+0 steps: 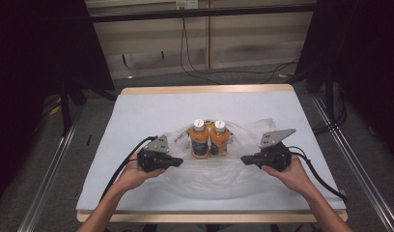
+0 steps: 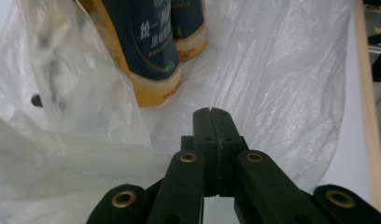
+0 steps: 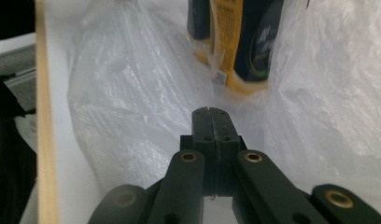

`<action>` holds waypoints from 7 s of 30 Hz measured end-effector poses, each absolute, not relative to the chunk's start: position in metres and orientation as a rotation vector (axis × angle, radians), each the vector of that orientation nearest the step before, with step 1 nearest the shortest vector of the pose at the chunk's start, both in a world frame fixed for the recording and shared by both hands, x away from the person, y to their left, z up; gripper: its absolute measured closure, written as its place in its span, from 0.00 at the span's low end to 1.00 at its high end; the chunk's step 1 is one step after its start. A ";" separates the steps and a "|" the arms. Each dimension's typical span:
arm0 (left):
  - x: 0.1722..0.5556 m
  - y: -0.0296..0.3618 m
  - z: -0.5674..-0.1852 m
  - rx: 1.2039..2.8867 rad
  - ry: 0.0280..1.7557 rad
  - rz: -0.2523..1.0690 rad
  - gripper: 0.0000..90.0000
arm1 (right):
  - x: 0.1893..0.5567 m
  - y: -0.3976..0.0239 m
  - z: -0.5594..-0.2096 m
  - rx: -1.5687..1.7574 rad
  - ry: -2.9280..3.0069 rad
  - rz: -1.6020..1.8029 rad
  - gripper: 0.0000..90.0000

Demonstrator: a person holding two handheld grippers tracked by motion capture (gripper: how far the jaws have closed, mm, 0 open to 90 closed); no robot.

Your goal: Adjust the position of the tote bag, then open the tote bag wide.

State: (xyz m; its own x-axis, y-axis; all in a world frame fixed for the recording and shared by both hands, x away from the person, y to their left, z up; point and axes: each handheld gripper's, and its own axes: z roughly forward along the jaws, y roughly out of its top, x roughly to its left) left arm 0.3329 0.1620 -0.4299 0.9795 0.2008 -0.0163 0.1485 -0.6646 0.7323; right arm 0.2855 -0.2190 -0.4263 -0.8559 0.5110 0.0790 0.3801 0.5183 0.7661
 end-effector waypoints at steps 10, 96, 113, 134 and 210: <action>0.341 0.155 -0.458 2.369 0.281 0.043 1.00 | 0.291 -0.216 -0.456 0.818 2.629 1.177 1.00; 0.373 0.155 -0.462 2.599 0.330 0.270 1.00 | 0.352 -0.206 -0.463 0.825 2.603 0.492 1.00; 0.373 0.164 -0.461 2.617 0.329 0.275 1.00 | 0.352 -0.227 -0.459 0.845 2.638 0.356 1.00; 0.374 0.188 -0.461 2.606 0.424 0.259 1.00 | 0.344 -0.254 -0.458 0.897 2.655 0.370 1.00; 0.344 0.108 -0.436 2.187 0.342 0.053 1.00 | 0.355 -0.191 -0.418 0.750 2.632 1.134 1.00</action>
State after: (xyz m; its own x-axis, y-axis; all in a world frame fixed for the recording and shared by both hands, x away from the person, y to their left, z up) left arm 0.3436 0.1075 -0.4358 0.9609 0.2632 -0.0861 0.2252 -0.5615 0.7962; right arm 0.3554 -0.1913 -0.4175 -0.8568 0.5145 0.0336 0.3779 0.5823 0.7199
